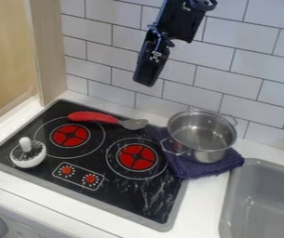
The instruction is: Move the red fork and place it below the burner
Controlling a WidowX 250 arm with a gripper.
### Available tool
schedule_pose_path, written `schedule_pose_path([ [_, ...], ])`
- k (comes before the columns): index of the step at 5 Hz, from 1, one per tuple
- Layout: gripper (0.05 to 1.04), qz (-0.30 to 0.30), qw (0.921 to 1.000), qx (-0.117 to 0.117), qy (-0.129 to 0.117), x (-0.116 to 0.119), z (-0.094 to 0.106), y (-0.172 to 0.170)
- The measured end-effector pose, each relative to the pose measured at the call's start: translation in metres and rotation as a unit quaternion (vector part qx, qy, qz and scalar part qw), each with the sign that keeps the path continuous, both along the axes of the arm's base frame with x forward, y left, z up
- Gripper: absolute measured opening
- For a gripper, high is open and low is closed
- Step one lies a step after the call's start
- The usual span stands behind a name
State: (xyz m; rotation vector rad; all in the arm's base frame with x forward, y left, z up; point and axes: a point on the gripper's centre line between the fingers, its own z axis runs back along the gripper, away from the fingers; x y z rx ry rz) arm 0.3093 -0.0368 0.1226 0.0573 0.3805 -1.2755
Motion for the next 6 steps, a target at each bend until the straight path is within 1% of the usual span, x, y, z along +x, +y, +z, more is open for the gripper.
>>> schedule_pose_path([
  [1, 0.999, 0.005, 0.9992, 0.005, 0.040, -0.011, -0.018, 0.002],
  [2, 0.999, 0.055, 0.9972, -0.008, 0.050, -0.013, -0.023, 0.010],
  [3, 0.999, 0.107, 0.9923, -0.041, 0.048, -0.011, -0.024, 0.029],
  [4, 0.999, 0.135, 0.9862, -0.090, 0.034, -0.007, -0.030, 0.045],
  [5, 0.999, 0.146, 0.9826, -0.115, 0.003, -0.013, -0.036, 0.058],
  [6, 0.999, 0.152, 0.9824, -0.105, -0.029, -0.018, -0.047, 0.078],
])
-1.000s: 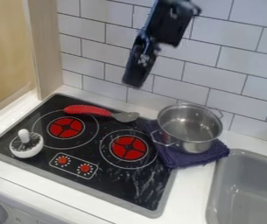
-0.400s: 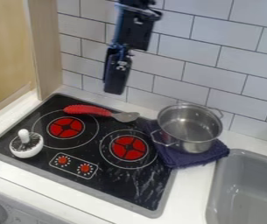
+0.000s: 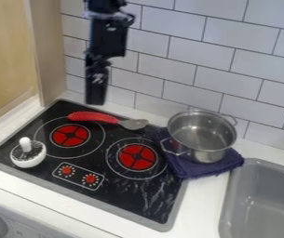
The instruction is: Move the red fork and place it below the burner
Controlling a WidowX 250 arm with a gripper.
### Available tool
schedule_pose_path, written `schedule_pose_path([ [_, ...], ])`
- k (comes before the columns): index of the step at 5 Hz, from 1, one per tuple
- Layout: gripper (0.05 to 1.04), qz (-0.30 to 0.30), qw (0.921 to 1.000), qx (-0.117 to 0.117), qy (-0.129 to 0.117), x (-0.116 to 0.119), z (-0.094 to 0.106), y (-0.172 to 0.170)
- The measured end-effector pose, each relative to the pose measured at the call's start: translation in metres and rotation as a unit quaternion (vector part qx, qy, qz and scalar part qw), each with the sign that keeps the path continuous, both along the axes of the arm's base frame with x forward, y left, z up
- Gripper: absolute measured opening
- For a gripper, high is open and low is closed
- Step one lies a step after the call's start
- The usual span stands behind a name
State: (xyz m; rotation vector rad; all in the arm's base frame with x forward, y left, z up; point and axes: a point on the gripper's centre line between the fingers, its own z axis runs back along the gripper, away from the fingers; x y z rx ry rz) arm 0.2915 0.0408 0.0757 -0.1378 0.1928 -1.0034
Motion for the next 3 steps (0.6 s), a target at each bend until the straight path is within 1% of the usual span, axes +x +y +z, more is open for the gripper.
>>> schedule_pose_path([
  [1, 0.999, -0.009, 0.9994, 0.015, -0.031, 0.006, -0.007, 0.012],
  [2, 0.999, 0.008, 0.9994, 0.021, -0.026, 0.008, -0.022, 0.027],
  [3, 0.999, 0.015, 0.9991, 0.030, -0.026, 0.016, -0.033, 0.036],
])
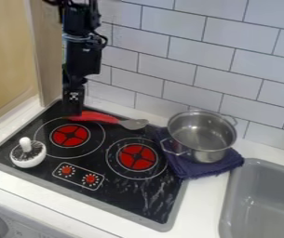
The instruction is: Move the red fork and place it below the burner
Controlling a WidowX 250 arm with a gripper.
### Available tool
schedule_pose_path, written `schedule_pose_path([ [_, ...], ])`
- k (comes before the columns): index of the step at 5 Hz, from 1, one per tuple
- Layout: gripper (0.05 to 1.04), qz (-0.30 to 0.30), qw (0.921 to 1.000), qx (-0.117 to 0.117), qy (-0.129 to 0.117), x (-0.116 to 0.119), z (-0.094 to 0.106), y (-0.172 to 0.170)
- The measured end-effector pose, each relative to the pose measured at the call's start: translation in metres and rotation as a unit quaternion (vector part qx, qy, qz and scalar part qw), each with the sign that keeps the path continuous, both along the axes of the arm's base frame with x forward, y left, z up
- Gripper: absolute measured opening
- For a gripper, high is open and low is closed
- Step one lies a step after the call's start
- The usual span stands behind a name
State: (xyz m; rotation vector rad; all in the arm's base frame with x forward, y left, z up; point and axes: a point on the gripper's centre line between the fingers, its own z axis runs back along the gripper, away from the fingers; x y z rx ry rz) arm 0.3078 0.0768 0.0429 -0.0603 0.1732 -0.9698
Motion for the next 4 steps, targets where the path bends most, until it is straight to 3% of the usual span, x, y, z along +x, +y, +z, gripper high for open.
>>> schedule_pose_path([
  [1, 0.999, -0.005, 0.9999, 0.007, 0.007, 0.009, -0.021, 0.005],
  [2, 0.999, -0.008, 1.0000, 0.002, 0.004, 0.018, -0.032, 0.007],
  [3, 0.937, -0.014, 0.9999, -0.003, 0.000, 0.023, -0.036, 0.008],
  [4, 0.617, -0.022, 0.9997, -0.006, -0.007, 0.031, -0.038, 0.008],
])
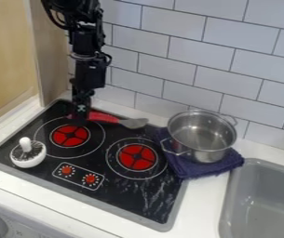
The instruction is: Move the red fork and place it below the burner
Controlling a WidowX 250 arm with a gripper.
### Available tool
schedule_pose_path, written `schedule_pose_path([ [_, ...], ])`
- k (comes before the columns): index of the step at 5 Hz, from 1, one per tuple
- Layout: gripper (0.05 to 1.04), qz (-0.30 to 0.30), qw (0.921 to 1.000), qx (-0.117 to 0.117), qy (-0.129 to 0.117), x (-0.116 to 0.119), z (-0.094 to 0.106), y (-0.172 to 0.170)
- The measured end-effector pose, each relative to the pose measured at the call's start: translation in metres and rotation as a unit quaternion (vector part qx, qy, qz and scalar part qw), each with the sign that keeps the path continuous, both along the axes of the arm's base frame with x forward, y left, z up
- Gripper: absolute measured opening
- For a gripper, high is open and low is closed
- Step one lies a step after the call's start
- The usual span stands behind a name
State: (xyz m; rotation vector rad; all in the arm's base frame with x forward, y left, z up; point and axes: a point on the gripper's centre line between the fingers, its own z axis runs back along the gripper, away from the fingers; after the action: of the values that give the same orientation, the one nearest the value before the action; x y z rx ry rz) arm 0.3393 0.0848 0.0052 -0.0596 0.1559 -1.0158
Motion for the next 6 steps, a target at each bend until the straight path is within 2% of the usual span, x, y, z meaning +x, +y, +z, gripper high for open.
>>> schedule_pose_path([
  [1, 0.408, -0.007, 1.0000, 0.006, -0.001, 0.001, 0.000, 0.001],
  [3, 0.393, -0.014, 0.9999, 0.009, -0.003, 0.002, 0.000, 0.000],
  [4, 0.393, -0.041, 0.9992, -0.003, -0.001, -0.003, 0.002, -0.003],
  [6, 0.393, -0.099, 0.9947, -0.004, -0.029, -0.013, 0.040, -0.007],
])
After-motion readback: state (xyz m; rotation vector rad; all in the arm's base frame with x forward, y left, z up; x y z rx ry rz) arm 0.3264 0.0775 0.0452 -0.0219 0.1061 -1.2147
